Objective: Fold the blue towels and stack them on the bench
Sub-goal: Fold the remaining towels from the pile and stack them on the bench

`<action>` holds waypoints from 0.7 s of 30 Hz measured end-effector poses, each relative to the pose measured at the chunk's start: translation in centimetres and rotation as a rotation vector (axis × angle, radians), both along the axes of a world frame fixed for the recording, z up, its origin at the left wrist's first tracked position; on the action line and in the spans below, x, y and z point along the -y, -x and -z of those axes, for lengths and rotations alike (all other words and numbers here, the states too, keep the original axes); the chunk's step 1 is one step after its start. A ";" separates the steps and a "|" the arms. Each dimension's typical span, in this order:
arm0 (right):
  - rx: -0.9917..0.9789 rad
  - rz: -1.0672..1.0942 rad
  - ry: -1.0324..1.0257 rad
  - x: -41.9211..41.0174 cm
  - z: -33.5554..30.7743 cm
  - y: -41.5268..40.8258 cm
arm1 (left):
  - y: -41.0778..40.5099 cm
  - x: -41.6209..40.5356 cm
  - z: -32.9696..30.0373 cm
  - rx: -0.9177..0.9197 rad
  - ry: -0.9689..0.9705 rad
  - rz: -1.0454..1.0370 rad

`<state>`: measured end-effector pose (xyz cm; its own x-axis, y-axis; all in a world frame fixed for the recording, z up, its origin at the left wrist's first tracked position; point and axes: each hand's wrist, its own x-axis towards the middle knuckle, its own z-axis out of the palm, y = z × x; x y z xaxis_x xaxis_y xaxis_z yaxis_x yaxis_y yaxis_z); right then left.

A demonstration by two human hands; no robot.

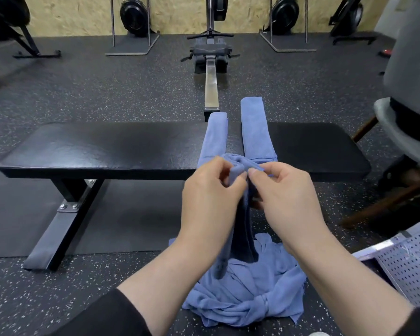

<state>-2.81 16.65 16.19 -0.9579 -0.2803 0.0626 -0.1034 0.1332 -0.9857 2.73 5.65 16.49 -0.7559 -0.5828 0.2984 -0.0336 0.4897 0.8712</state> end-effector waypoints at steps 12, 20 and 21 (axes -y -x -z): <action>-0.064 -0.084 0.029 -0.7 0.0 2.0 | 0.4 0.6 -0.8 -0.006 -0.294 0.250; -0.037 -0.176 0.024 -0.3 0.6 2.3 | 1.6 4.4 -0.8 0.228 -0.260 0.314; -0.033 -0.164 0.033 -0.1 0.6 2.3 | 1.7 4.5 -0.8 0.210 -0.272 0.311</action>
<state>-5.08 16.78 15.54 -0.8969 -0.4295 0.1048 -0.1530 0.0791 -0.9851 1.08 1.13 17.34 -0.9351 -0.3543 -0.0126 -0.1111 0.2590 0.9595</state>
